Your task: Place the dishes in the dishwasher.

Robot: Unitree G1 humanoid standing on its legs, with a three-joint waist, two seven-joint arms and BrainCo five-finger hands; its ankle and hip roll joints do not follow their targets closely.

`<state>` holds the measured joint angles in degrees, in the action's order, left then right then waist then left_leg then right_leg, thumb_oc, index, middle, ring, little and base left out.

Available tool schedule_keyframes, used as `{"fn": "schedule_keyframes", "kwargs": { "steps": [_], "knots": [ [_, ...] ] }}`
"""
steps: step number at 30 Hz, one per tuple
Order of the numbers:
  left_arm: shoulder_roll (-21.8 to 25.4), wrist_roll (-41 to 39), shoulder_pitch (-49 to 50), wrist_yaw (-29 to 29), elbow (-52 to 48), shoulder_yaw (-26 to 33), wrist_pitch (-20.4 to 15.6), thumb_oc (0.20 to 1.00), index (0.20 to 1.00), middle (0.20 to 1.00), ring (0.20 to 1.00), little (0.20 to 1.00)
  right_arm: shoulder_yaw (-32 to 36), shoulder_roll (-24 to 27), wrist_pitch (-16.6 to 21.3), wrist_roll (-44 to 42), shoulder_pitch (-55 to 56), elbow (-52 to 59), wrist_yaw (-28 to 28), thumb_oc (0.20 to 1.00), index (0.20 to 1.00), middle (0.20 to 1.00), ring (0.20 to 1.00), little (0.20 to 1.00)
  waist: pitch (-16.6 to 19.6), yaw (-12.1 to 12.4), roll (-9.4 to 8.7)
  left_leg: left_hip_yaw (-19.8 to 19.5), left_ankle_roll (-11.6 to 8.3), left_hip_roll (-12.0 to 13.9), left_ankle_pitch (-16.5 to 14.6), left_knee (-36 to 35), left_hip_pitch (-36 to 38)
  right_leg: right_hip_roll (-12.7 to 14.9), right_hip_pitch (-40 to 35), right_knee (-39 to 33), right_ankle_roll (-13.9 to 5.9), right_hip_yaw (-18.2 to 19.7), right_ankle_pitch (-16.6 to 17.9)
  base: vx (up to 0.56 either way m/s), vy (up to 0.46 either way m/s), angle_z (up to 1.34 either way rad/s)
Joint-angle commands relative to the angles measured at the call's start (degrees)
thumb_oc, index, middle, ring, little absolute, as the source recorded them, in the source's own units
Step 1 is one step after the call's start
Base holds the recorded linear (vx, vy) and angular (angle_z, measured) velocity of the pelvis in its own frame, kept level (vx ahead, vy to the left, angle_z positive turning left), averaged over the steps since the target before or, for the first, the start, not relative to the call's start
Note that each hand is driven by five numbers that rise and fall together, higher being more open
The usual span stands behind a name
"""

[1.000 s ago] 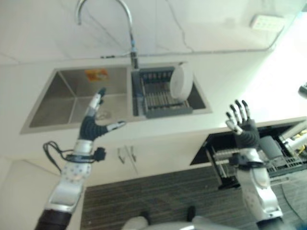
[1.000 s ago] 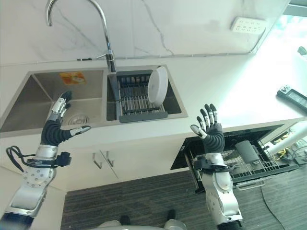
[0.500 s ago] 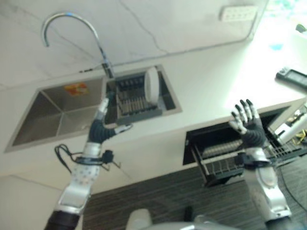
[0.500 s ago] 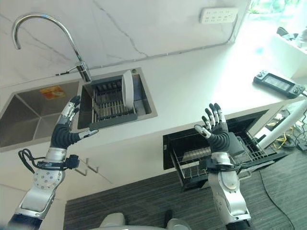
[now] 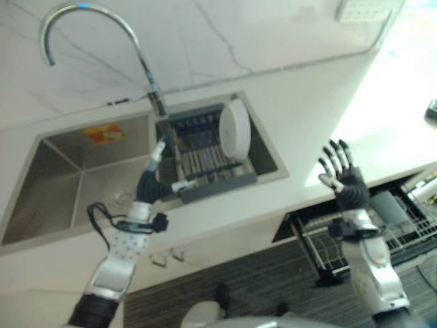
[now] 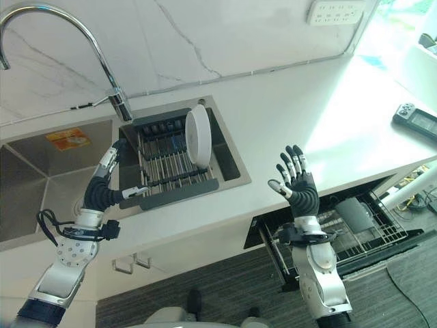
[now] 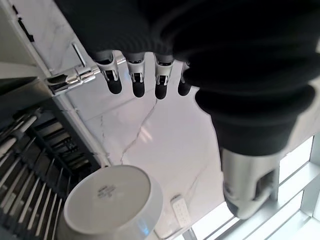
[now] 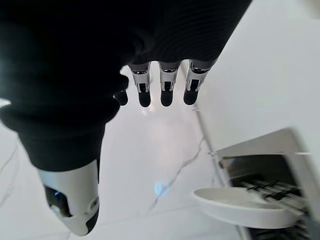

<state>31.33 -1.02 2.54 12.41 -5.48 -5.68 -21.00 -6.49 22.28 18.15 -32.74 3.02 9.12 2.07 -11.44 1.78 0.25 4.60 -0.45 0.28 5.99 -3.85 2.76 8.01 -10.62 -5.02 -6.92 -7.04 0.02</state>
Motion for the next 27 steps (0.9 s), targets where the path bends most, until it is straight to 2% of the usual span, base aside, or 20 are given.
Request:
{"fn": "schedule_keyframes", "kwargs": {
  "steps": [1, 4, 7, 9, 10, 13, 15, 16, 18, 20, 22, 23, 24, 25, 27],
  "knots": [
    [1.22, 0.67, -0.4, -0.32, -2.14, 2.55, -2.67, 1.0, 1.0, 1.0, 1.0, 1.0, -0.25, 0.59, 2.73, -0.81, -2.15, 2.77, 0.18, 1.0, 1.0, 1.0, 1.0, 1.0, 2.29, -0.36, -0.28, -1.24, -3.98, 3.88, -6.57, 7.4, -2.72, -2.82, 1.35, 3.77, 2.44, -1.35, -2.97, 0.02, -0.027, -0.07],
    [0.96, -2.29, -0.44, -3.48, -3.37, 1.68, -2.7, 1.0, 1.0, 1.0, 1.0, 1.0, -0.49, 0.29, 2.75, -0.41, -2.3, 2.9, 1.32, 1.0, 1.0, 1.0, 1.0, 1.0, 2.39, -0.22, -0.5, -1.13, -3.83, 3.89, -6.97, 7.57, -2.4, -2.79, 1.28, 3.64, 2.36, -1.4, -2.9, 0.0, -0.042, -0.12],
    [0.09, -11.22, -1.31, -14.97, -4.04, -0.28, -1.4, 1.0, 1.0, 1.0, 1.0, 1.0, -0.2, -0.13, 3.26, -0.3, -2.37, 2.81, 2.11, 1.0, 1.0, 1.0, 1.0, 1.0, 2.69, -0.56, -0.53, -0.68, -3.71, 4.13, -6.76, 6.23, -1.54, -2.96, 1.28, 3.35, 2.21, -1.48, -2.84, -0.01, -0.056, -0.08],
    [-0.35, -20.44, -2.71, -27.81, -5.72, -4.12, -0.26, 1.0, 1.0, 1.0, 1.0, 1.0, 0.17, -0.35, 3.8, -0.71, -2.78, 2.64, 2.83, 1.0, 1.0, 1.0, 1.0, 1.0, 2.75, -1.22, -0.21, -0.12, -3.64, 4.41, -6.54, 5.2, -0.88, -3.16, 1.53, 3.32, 2.07, -1.49, -2.76, -0.04, -0.05, -0.05],
    [-1.04, -28.28, -5.05, -36.82, -7.1, -8.27, 0.21, 1.0, 1.0, 1.0, 1.0, 1.0, 0.24, -0.67, 4.81, -0.18, -3.51, 1.71, 3.8, 1.0, 1.0, 1.0, 1.0, 1.0, 2.89, -2.2, 0.24, 0.58, -3.63, 4.83, -6.31, 4.08, -0.11, -3.41, 1.85, 3.37, 2.0, -1.32, -2.76, -0.04, -0.04, -0.03],
    [-1.77, -35.21, -8.41, -43.49, -8.33, -12.72, 3.62, 1.0, 1.0, 1.0, 1.0, 1.0, 0.49, -1.09, 6.05, -1.14, -4.55, 0.18, 4.55, 1.0, 1.0, 1.0, 1.0, 1.0, 3.14, -3.54, 0.54, 1.5, -3.66, 5.26, -6.25, 3.08, 0.81, -3.81, 2.21, 3.38, 1.97, -0.77, -2.81, -0.02, -0.031, -0.1],
    [-2.91, -40.46, -9.86, -48.01, -9.15, -15.24, 7.17, 1.0, 1.0, 1.0, 1.0, 1.0, 1.08, -1.33, 6.61, -2.16, -5.28, -0.72, 4.8, 1.0, 1.0, 1.0, 1.0, 1.0, 3.22, -4.24, 0.59, 1.97, -3.62, 5.53, -6.27, 2.76, 1.08, -4.08, 2.37, 3.32, 2.04, -0.33, -2.84, -0.03, -0.051, -0.18],
    [-4.03, -42.23, -10.62, -50.05, -9.46, -18.27, 10.43, 1.0, 1.0, 1.0, 1.0, 1.0, 1.57, -1.73, 6.95, -3.03, -5.84, -1.44, 4.52, 1.0, 1.0, 1.0, 1.0, 1.0, 3.31, -4.94, 0.64, 2.4, -3.6, 5.77, -6.38, 2.71, 1.2, -4.37, 2.66, 3.49, 2.11, 0.18, -2.88, -0.04, -0.067, -0.11],
    [-5.28, -42.39, -10.7, -50.98, -7.81, -22.92, 14.09, 1.0, 1.0, 1.0, 1.0, 1.0, 2.15, -1.76, 7.94, -5.34, -6.31, -2.42, 2.76, 1.0, 1.0, 1.0, 1.0, 1.0, 3.37, -5.94, 0.55, 3.16, -3.6, 6.15, -6.45, 2.5, 1.38, -4.71, 3.11, 3.73, 2.2, 0.7, -2.96, -0.04, -0.069, -0.2],
    [-7.05, -45.8, -9.64, -48.58, -2.79, -25.73, 16.46, 1.0, 1.0, 1.0, 1.0, 1.0, 2.63, -1.45, 8.55, -7.46, -6.2, -1.96, 0.06, 1.0, 1.0, 1.0, 1.0, 1.0, 3.69, -6.75, 0.21, 3.86, -3.6, 6.51, -6.31, 2.11, 1.47, -5.07, 3.47, 3.91, 2.41, 1.08, -3.14, -0.02, -0.056, -0.2],
    [-8.51, -44.64, -8.32, -48.74, 3.1, -27.62, 15.67, 1.0, 1.0, 1.0, 1.0, 1.0, 3.28, -1.26, 8.38, -9.87, -6.31, -1.42, -2.45, 1.0, 1.0, 1.0, 1.0, 1.0, 3.91, -6.88, -0.11, 3.93, -3.59, 6.69, -5.84, 1.12, 1.49, -5.34, 3.66, 3.97, 2.54, 1.26, -3.24, -0.01, -0.068, -0.2],
    [-10.09, -40.72, -6.69, -49.49, 9.48, -30.49, 14.84, 1.0, 1.0, 1.0, 1.0, 1.0, 3.09, -0.94, 8.87, -9.37, -7.41, -0.67, -3.41, 1.0, 1.0, 1.0, 1.0, 1.0, 4.14, -6.55, -0.42, 3.64, -3.8, 6.95, -5.1, -0.42, 1.34, -5.63, 3.8, 3.96, 2.65, 1.18, -3.45, -0.02, -0.073, -0.19],
    [-10.45, -39.17, -6.55, -49.43, 10.77, -30.89, 14.8, 1.0, 1.0, 1.0, 1.0, 1.0, 2.92, -0.79, 9.12, -9.15, -7.71, -0.45, -3.39, 1.0, 1.0, 1.0, 1.0, 1.0, 4.19, -6.45, -0.45, 3.62, -3.85, 7.0, -5.01, -0.63, 1.26, -5.67, 3.77, 3.88, 2.64, 1.06, -3.47, -0.01, -0.057, -0.08],
    [-10.46, -34.17, -6.54, -47.82, 15.15, -32.46, 13.34, 1.0, 1.0, 1.0, 1.0, 1.0, 2.28, 0.36, 8.87, -8.96, -8.94, 0.22, -3.03, 1.0, 1.0, 1.0, 1.0, 1.0, 4.42, -6.1, -0.59, 3.42, -4.03, 7.06, -4.69, -1.15, 0.91, -5.86, 3.68, 3.61, 2.64, 0.66, -3.52, 0.01, -0.02, 0.04],
    [-10.31, -30.24, -7.0, -44.91, 19.76, -33.39, 12.19, 1.0, 1.0, 1.0, 1.0, 1.0, 1.45, 1.42, 8.23, -8.86, -10.07, 0.93, -2.77, 1.0, 1.0, 1.0, 1.0, 1.0, 4.68, -5.72, -0.69, 3.13, -4.1, 6.93, -4.52, -1.15, 0.47, -5.92, 3.69, 3.44, 2.63, 0.39, -3.54, 0.02, -0.01, 0.11]
  ]
}}
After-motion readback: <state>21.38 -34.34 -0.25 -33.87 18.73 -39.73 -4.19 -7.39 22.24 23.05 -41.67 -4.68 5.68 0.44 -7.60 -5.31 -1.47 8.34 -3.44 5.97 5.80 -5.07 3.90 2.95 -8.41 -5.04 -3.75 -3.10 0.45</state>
